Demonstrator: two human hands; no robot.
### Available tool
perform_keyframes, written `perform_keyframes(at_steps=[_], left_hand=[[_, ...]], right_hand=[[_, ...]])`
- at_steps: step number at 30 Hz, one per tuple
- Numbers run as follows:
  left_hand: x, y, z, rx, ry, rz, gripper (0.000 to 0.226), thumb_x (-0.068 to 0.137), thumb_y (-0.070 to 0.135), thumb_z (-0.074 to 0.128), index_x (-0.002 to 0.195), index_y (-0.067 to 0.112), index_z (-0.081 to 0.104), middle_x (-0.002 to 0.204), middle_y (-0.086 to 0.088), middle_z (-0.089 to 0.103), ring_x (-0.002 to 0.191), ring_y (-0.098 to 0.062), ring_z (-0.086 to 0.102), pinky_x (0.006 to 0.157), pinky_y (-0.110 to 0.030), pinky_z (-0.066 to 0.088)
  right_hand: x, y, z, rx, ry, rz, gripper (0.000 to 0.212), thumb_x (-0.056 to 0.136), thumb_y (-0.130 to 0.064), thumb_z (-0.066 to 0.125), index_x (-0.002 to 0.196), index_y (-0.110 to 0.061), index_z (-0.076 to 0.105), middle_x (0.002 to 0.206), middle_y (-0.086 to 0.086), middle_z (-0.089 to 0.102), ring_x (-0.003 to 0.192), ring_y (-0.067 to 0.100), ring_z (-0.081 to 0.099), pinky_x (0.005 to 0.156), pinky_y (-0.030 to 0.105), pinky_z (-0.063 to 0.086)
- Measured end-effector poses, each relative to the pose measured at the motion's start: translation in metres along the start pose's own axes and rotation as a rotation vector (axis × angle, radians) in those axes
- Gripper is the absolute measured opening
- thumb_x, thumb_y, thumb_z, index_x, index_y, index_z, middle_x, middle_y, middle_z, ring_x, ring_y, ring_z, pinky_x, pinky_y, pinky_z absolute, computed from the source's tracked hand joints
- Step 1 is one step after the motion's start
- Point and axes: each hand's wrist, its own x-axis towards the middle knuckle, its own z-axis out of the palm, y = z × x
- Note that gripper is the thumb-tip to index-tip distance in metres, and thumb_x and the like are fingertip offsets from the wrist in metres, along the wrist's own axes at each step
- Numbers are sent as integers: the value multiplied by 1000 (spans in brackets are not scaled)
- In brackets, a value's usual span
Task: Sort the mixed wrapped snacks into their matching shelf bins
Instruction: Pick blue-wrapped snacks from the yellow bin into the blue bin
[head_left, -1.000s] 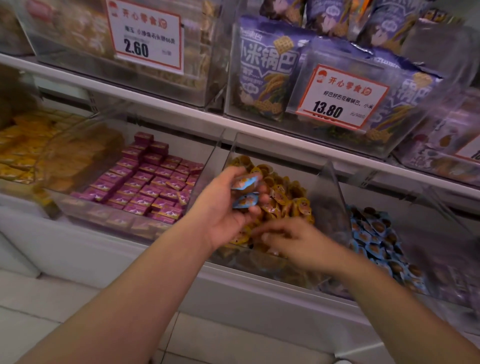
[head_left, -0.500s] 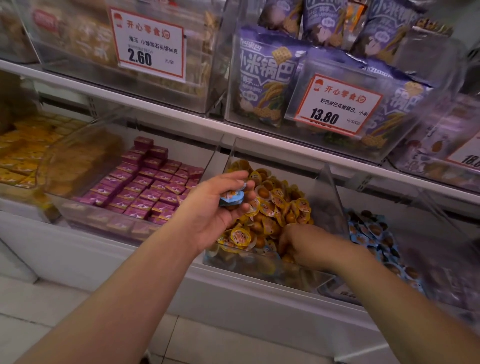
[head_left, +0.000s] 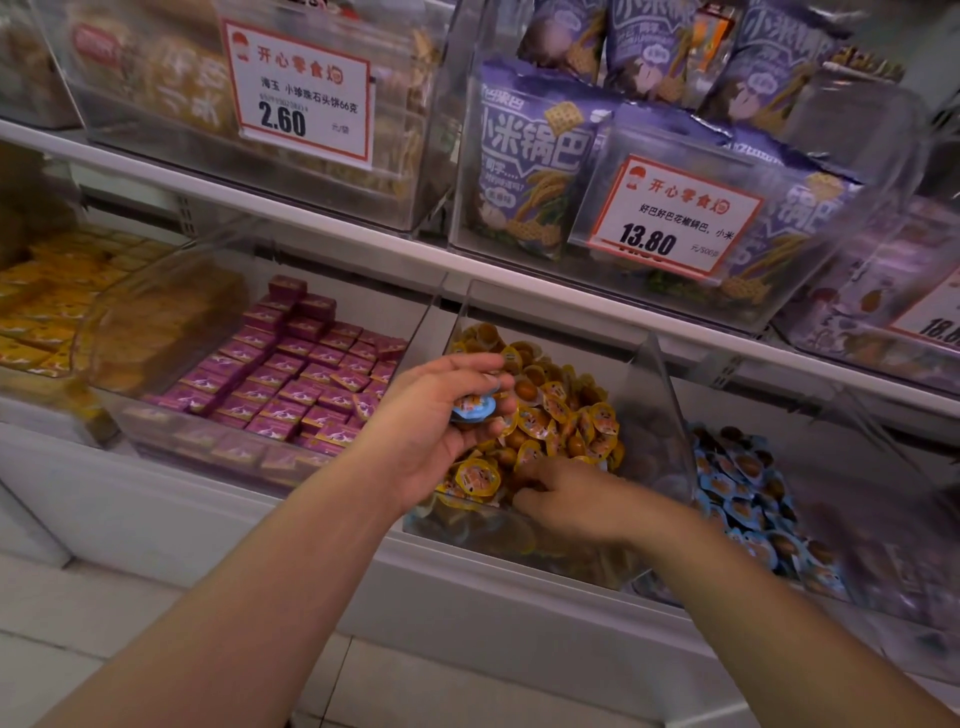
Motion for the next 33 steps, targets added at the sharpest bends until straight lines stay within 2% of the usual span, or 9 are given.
perform_keyframes(at_steps=[3, 7, 11, 17, 21, 25, 28, 30, 33], left_hand=[[1, -1, -1, 12, -2, 4, 23, 92, -2, 58, 111, 4, 68, 99, -12, 75, 79, -19, 72, 57, -25, 55], [4, -2, -2, 14, -1, 1, 22, 91, -1, 58, 110, 5, 69, 100, -13, 75, 79, -19, 72, 56, -25, 54], [5, -3, -1, 20, -5, 7, 22, 90, -1, 60, 108, 6, 70, 100, -13, 75, 79, -20, 72, 55, -24, 54], [7, -5, 1, 65, 0, 16, 22, 90, 1, 61, 109, 8, 70, 101, -11, 76, 82, -20, 72, 57, -25, 53], [6, -5, -2, 72, 7, 21, 22, 89, 1, 62, 108, 8, 71, 102, -11, 76, 83, -21, 73, 57, -25, 54], [7, -5, -4, 41, -15, 3, 22, 89, 1, 61, 107, 8, 72, 102, -12, 75, 83, -21, 73, 56, -25, 53], [9, -7, -3, 67, -13, 5, 23, 90, 1, 62, 108, 9, 72, 103, -10, 75, 84, -21, 73, 58, -26, 54], [9, -7, -2, 72, -6, 4, 23, 90, 1, 62, 108, 9, 72, 103, -10, 76, 84, -21, 73, 58, -26, 54], [8, -7, -2, 72, 4, 14, 22, 89, 0, 62, 108, 8, 71, 101, -10, 76, 83, -21, 73, 57, -25, 54]], right_hand=[[1, -6, 1, 67, 27, -55, 27, 95, -25, 47, 94, -7, 67, 93, 16, 66, 87, 31, 61, 78, 45, 50], [4, -9, 3, 203, -45, -18, 23, 99, -13, 46, 104, -1, 65, 104, 12, 60, 98, 24, 53, 90, 38, 41], [7, -11, 8, 343, 6, -65, 27, 97, -18, 49, 72, -26, 56, 77, -13, 53, 73, 2, 46, 67, 17, 39], [7, -10, 5, 412, -62, -92, 36, 98, -30, 52, 64, -32, 63, 66, -20, 57, 67, -5, 50, 62, 12, 38], [6, -6, 2, 320, -70, -82, 26, 97, -40, 52, 84, -21, 64, 79, -14, 57, 77, 4, 51, 73, 28, 44], [-7, 14, -6, 345, -99, -16, 26, 99, -42, 52, 98, -19, 64, 97, 0, 63, 92, 12, 58, 86, 27, 45], [-13, 26, -12, 388, -146, 11, 19, 99, -33, 52, 104, -29, 70, 101, -11, 65, 99, 2, 58, 101, 27, 41], [-11, 30, -15, 295, -176, 18, 21, 96, -33, 55, 114, -34, 66, 110, -15, 65, 103, 4, 59, 99, 30, 46], [-4, 37, -9, 453, -30, 0, 11, 97, -25, 59, 105, -27, 67, 97, -6, 68, 88, 7, 61, 82, 27, 49]])
